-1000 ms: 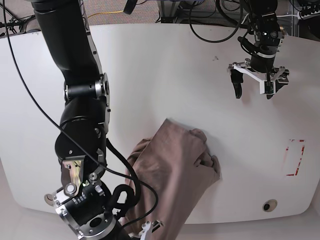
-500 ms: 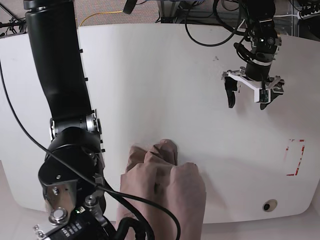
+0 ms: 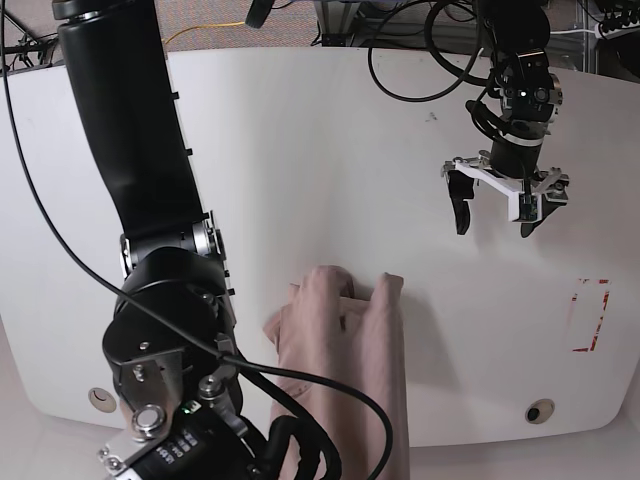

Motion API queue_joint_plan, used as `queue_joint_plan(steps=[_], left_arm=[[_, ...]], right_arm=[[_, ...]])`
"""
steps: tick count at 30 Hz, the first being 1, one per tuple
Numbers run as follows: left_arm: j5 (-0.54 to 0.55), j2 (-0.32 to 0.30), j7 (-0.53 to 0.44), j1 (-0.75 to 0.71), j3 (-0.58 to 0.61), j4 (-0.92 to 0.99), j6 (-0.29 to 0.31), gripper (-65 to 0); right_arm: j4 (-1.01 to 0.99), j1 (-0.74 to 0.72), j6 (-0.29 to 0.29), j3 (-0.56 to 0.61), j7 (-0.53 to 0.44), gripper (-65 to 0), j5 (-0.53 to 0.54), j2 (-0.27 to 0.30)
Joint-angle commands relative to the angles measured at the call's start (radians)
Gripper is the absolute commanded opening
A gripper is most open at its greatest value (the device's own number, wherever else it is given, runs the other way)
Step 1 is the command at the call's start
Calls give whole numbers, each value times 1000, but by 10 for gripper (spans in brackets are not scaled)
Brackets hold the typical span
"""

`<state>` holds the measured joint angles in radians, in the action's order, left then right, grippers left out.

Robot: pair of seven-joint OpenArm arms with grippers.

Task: Fold the T-shirt properly
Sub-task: 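Lift the grasped shirt with the right gripper and drag it across the table, then lower the left gripper and grasp the hanging shirt edge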

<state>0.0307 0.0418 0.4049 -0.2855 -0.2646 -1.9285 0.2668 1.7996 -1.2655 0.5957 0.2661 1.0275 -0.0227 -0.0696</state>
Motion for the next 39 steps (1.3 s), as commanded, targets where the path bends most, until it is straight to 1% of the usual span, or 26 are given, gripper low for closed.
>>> queue_joint_plan(steps=[1, 5, 7, 15, 19, 22, 24, 26, 30, 32, 34, 37, 39], left_arm=[[7, -3, -24, 9, 0, -19, -1, -82], [7, -6, -25, 13, 1, -12, 1, -78], [7, -6, -30, 22, 24, 25, 1, -78], [7, -46, -44, 223, 126, 321, -1, -82], [5, -50, -111, 289, 175, 420, -5, -81], [5, -49, -140, 342, 184, 493, -50, -79], [5, -50, -157, 385, 212, 558, -79, -79], [5, -52, -183, 431, 242, 627, -96, -79], [5, -67, -237, 501, 285, 749, -102, -81], [5, -69, -257, 529, 313, 805, -102, -82], [5, -69, -298, 561, 348, 866, -102, -83], [5, -69, -357, 582, 390, 926, -103, -83], [5, -69, -378, 587, 396, 966, -103, -83]], right_arm=[[6, -40, -10, -8, -14, -650, -15, 0], [9, -40, -10, -8, -14, -650, -15, -2], [9, -40, -10, -8, -14, -650, -15, 1], [9, -40, -10, -12, -14, -650, -15, 6], [10, -40, -10, -14, -14, -650, -16, 6], [10, -40, -10, -14, -16, -650, -16, 6], [10, -40, -10, -14, -16, -650, -16, 6], [10, -40, -10, -14, -16, -650, -16, 7], [16, -40, -10, -14, -17, -650, -16, 7], [18, -40, -10, -14, -17, -650, -16, 18], [19, -40, -10, -14, -20, -650, -16, 26], [24, -40, -10, -14, -20, -650, -16, 27], [22, -40, -10, -14, -20, -650, -16, 29]])
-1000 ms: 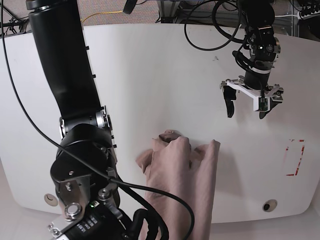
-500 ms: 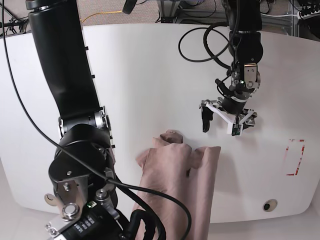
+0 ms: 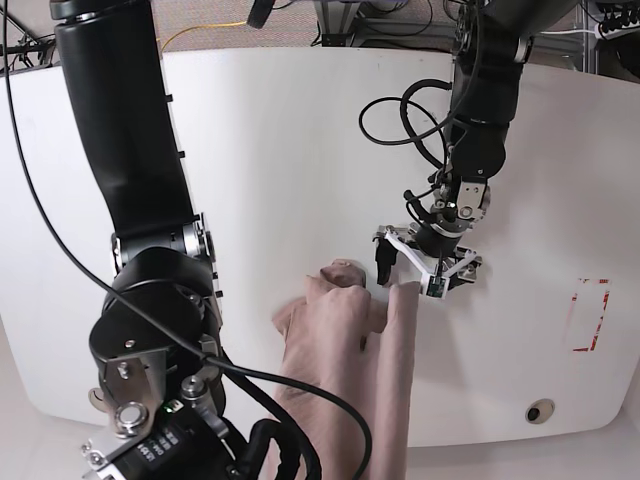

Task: Fold the T-shirt properly
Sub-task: 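Lower the left gripper and grasp the hanging shirt edge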

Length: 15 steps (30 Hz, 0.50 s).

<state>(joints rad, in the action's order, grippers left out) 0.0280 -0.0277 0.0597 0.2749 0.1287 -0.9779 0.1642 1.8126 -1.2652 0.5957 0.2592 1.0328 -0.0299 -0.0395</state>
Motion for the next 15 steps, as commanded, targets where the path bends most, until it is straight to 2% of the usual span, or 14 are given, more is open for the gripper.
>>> queue_joint_plan(steps=[1, 7, 15], left_arm=[[8, 2, -41, 40, 2, 32, -1, -83], [10, 5, -53, 91, 4, 93, -1, -83], [10, 5, -229, 102, 39, 159, -1, -83]], right_arm=[[9, -40, -10, -7, -26, -650, -9, -1], [9, -40, -10, -7, -26, -650, -9, 19], [9, -40, -10, -7, -27, -650, -5, 36]])
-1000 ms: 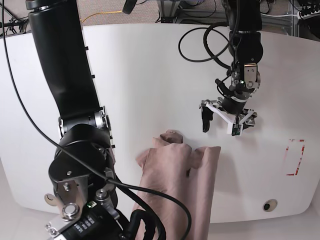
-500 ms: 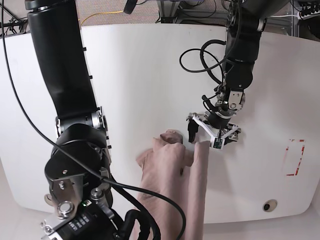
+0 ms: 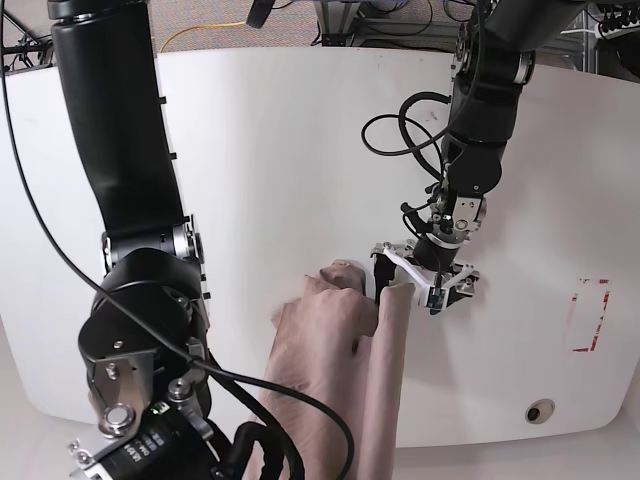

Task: Fold the T-shirt properly
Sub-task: 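Lower the left gripper and grasp the hanging shirt edge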

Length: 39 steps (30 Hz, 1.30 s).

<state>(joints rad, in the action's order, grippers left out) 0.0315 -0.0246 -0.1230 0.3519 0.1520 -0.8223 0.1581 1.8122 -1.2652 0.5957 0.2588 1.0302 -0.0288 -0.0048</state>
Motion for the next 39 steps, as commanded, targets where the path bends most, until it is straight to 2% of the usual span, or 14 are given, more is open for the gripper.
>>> queue_joint_plan(steps=[1, 4, 7, 13, 19, 25, 26, 34, 39], left_arm=[[6, 2, -68, 23, 28, 10, 5, -83], [6, 1, -128, 20, 44, 7, 5, -85], [6, 1, -142, 20, 44, 7, 5, -92], [6, 1, -145, 20, 44, 5, 5, -174], [8, 1, -146, 20, 44, 5, 5, -333], [8, 1, -146, 20, 44, 5, 8, -618], [8, 1, -145, 20, 44, 5, 7, -647], [9, 38, -140, 20, 39, 5, 5, -644], [9, 36, -112, 14, 34, -55, 5, -644]], right_arm=[[10, -40, -10, -6, -24, -650, -6, 2], [10, -40, -10, -6, -24, -650, -7, 2], [10, -40, -10, -6, -24, -650, -7, 2], [10, -40, -10, -6, -24, -650, -7, 4], [10, -40, -10, -6, -26, -650, -7, 4], [10, -40, -10, -6, -26, -650, -7, 4], [10, -40, -10, -6, -26, -650, -7, 4], [10, -40, -10, -6, -26, -650, -9, 6], [10, -40, -10, -11, -26, -650, -10, 39]])
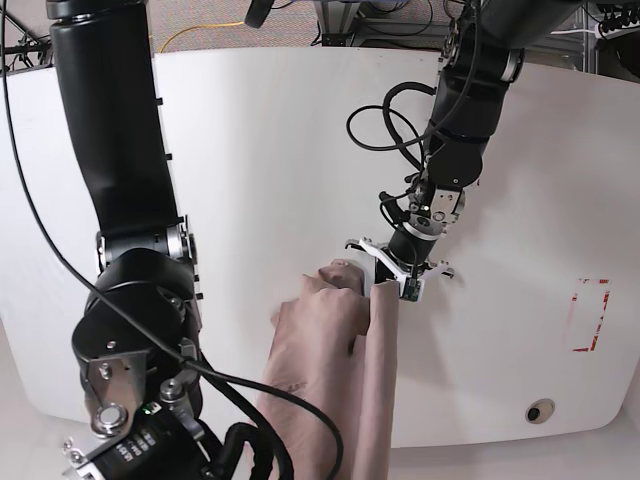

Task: Fold the T-shirt properly
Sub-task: 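Lower the left gripper and grasp the hanging shirt edge, then pull the shirt apart with both grippers and lay it flat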

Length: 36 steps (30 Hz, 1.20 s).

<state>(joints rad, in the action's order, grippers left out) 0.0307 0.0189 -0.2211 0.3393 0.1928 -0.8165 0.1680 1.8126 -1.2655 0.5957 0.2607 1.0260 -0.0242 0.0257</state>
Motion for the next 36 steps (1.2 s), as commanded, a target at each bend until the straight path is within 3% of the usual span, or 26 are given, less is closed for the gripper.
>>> queue_joint_plan(steps=[1, 7, 10, 15, 20, 28, 36], left_arm=[[11, -12, 10, 13, -9, -85, -5, -644], [11, -47, 107, -62, -108, -271, -3, -644], [11, -50, 139, -96, -145, -344, 2, -644], [11, -107, 219, -147, -194, -505, 2, -644], [13, -162, 288, -194, -240, -666, 2, -646], [13, -222, 477, -199, -396, -901, 5, -642], [13, -307, 644, -98, -461, -1055, 5, -640]], right_arm=[[9, -40, -10, -27, -20, -650, -15, 24], [8, -7, -10, -113, -17, -650, -13, 69], [8, 20, -10, -119, -17, -650, -13, 101], [9, 70, -16, -125, -17, -650, -15, 147], [5, 108, -15, -179, -14, -650, -13, 148], [-107, 103, -20, -188, -20, -650, -13, 145], [-242, 63, -20, -189, -68, -650, -13, 145]])
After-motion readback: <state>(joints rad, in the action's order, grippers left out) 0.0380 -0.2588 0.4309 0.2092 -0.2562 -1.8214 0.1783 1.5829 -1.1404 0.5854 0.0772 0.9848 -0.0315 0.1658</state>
